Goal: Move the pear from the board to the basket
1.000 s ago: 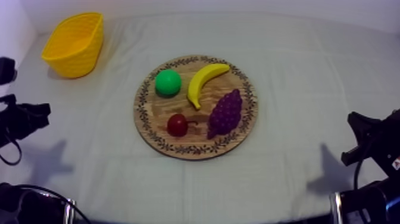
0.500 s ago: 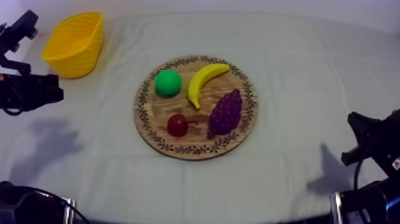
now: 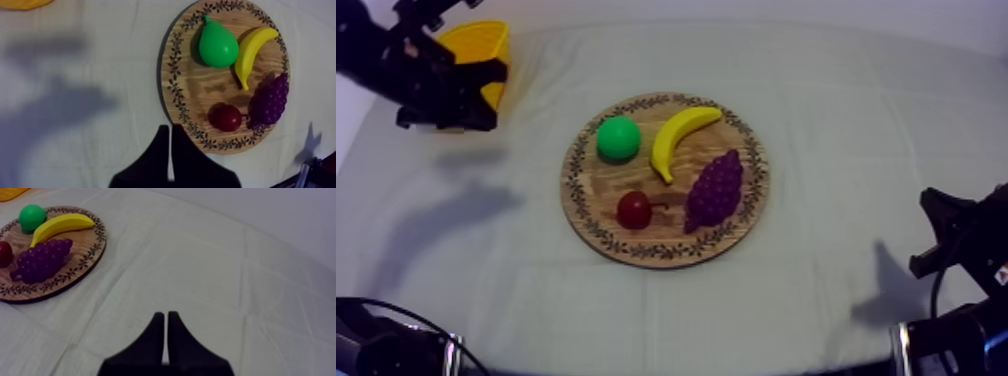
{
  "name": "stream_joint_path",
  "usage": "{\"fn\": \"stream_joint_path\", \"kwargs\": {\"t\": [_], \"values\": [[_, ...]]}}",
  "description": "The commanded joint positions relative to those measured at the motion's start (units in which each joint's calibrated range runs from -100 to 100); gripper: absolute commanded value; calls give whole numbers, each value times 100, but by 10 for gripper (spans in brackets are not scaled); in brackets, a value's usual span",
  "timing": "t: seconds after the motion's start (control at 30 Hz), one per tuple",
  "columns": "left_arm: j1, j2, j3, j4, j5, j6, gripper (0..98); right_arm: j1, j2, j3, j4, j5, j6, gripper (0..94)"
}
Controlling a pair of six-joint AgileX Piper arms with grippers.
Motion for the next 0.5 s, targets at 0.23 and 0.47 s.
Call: {"fn": "stream_joint_path", "kwargs": {"t": [0.23,0.47], "values": [[542,1649,-1911,-353,692,308,0,-1,-4,-5,-1,2,-1,4],[896,2246,-2788,-421,867,376,4,-1,-4,-5,-1,2,0,4]]}}
